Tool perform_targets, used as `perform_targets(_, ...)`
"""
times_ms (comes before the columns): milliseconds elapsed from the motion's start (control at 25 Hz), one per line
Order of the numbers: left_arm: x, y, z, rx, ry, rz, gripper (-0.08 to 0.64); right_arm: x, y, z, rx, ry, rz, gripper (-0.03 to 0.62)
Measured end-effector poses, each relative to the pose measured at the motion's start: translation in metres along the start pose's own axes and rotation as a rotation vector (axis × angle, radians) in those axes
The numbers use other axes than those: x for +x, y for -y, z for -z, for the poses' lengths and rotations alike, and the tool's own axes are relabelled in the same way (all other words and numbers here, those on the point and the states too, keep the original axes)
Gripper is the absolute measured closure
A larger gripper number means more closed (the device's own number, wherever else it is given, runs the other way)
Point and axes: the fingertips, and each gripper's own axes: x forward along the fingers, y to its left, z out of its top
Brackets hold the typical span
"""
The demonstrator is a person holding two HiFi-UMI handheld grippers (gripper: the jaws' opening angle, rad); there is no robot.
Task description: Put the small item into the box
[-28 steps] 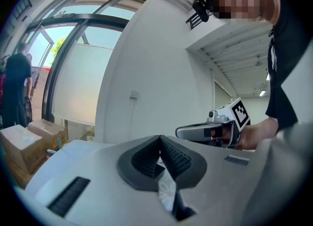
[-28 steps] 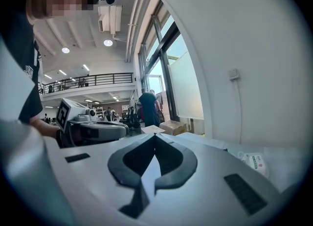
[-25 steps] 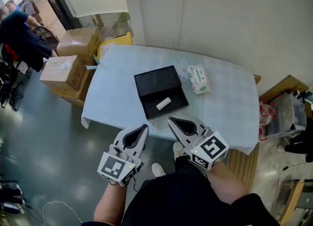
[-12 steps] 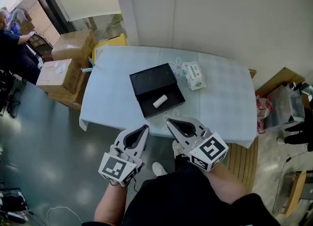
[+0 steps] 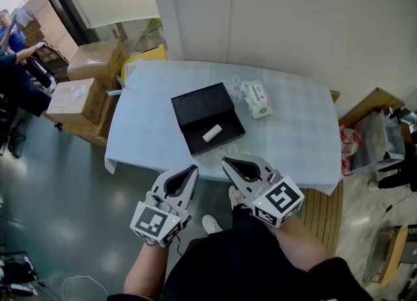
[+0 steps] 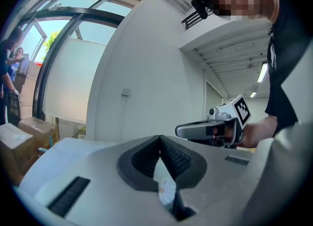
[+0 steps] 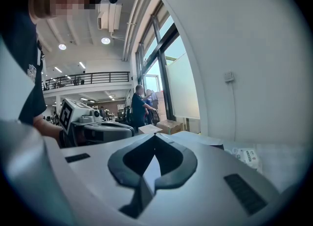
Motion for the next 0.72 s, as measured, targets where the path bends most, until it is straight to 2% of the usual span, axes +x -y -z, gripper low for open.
perform_targets(520,-0.0036,0.0061,-0.0011,-0.017,-0.005,0.010,0.552,-0.0018,-0.0036,0.0001,-0.004,0.000,0.003,0.583)
perform_targets(720,-0.0072,0.0051,0.0004,0.010,0.011,0.003,0.552,-0.0042,-0.0070,0.0000,-0.007,0.001,0.002,0.583)
